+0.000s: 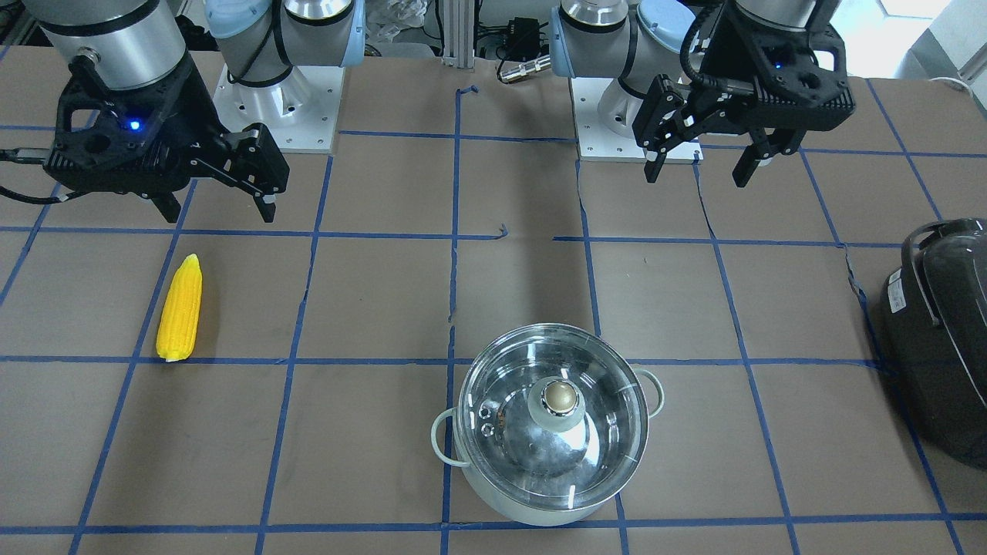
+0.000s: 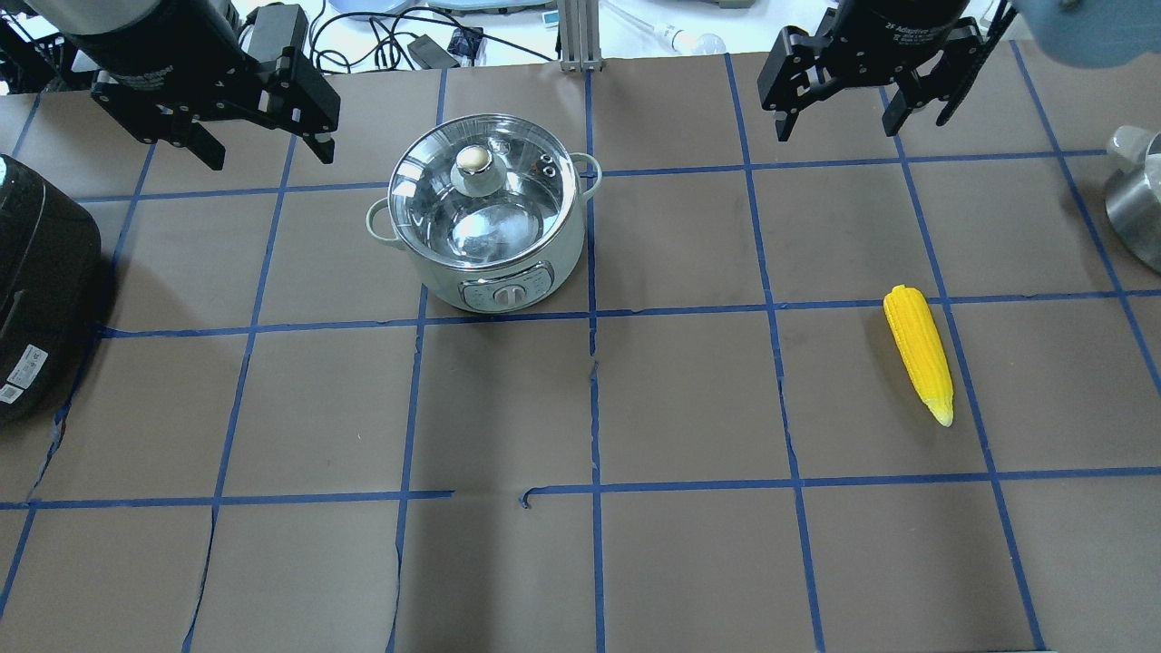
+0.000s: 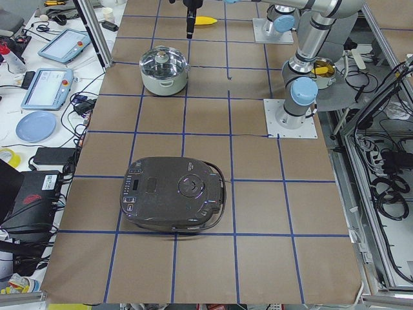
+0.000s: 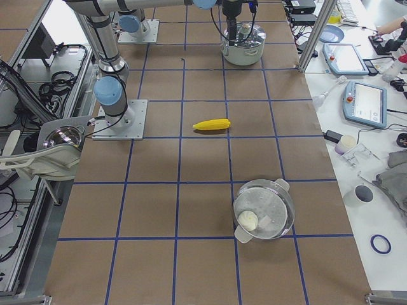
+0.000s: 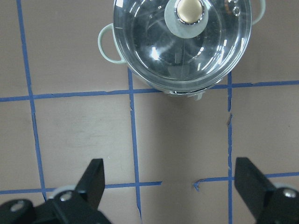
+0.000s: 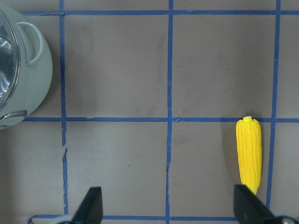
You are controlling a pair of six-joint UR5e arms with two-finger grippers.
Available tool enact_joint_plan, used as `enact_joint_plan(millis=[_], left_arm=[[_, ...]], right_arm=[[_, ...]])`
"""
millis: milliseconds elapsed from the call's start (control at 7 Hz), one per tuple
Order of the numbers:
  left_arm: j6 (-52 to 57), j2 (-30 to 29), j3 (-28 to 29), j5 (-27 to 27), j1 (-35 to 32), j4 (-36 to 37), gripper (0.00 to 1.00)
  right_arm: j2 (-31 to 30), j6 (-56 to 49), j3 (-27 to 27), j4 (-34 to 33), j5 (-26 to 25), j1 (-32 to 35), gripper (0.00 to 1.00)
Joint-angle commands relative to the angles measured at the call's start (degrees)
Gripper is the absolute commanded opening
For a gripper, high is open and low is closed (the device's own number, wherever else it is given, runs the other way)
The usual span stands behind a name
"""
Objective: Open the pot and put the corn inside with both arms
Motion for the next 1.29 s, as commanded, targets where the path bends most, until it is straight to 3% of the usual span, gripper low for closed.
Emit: enact_joint_plan(millis=[0, 571, 1000, 1143], left_arm=[[0.2, 0.5, -0.8, -0.2, 0.0, 0.0, 1.00], [0.2, 0.5, 0.0, -0.3, 0.4, 0.2, 1.00], [0.3, 0.5, 0.0, -0.1, 1.4, 0.2, 1.00], [0.3, 0.2, -0.6, 0.1, 1.6, 0.2, 1.00]], right_arm=[[0.0, -0.2, 0.1, -2.4, 0.0, 0.0, 1.00], [0.8, -3.1, 1.9, -2.8, -0.2, -1.0, 1.00], [0.3, -7.2, 8.9, -3.8, -0.1, -6.7, 1.00], [0.9, -12.8, 9.5, -3.5, -1.0, -7.2, 1.00]])
